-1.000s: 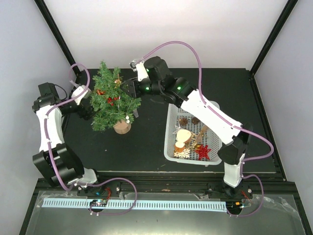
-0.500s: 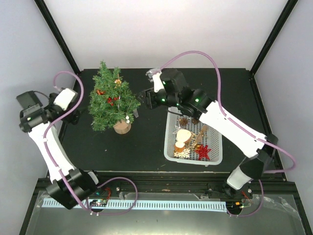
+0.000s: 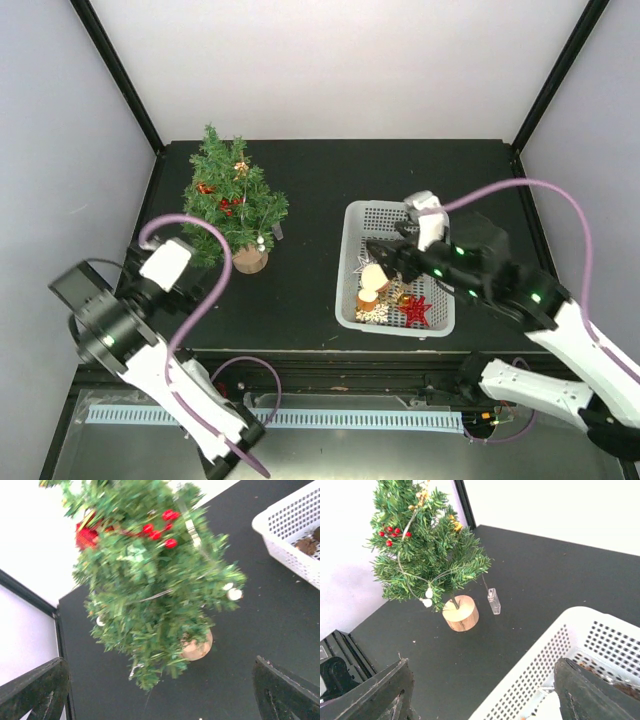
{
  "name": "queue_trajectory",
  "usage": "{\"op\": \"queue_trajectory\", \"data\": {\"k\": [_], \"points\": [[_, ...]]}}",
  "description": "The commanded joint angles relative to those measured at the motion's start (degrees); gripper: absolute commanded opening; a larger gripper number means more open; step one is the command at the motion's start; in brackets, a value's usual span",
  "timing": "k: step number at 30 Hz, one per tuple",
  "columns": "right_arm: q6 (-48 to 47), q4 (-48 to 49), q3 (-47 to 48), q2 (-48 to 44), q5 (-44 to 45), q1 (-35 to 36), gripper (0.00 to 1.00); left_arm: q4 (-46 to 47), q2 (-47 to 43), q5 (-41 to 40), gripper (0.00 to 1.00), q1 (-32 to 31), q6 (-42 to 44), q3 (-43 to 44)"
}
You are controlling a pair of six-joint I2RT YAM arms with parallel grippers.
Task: Decorate the small christmas tree
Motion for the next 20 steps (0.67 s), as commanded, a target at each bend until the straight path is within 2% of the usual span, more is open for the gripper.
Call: {"op": "queue_trajectory", "data": {"k": [1, 7, 12, 20], "points": [[-1.7, -6.2, -3.5, -11.2, 2.8, 0.2, 0.77, -5.6, -7.9, 4.4, 0.99, -0.6, -3.6, -0.4], [0.1, -12.4, -4.9, -21.8, -0.6, 0.2, 0.78, -5.3, -10.5, -2.4, 0.99, -0.6, -15.3, 1.4], [-0.3, -16.4, -5.2, -24.7, -1.5, 0.2, 0.78, -5.1, -15.8, -3.4, 0.99, -0.5, -17.3, 1.2], [-0.1, -17.8, -6.4, -24.8, -1.4, 0.2, 0.78, -4.8, -16.2, -4.7, 0.99, -0.5, -19.7, 2.4]]}}
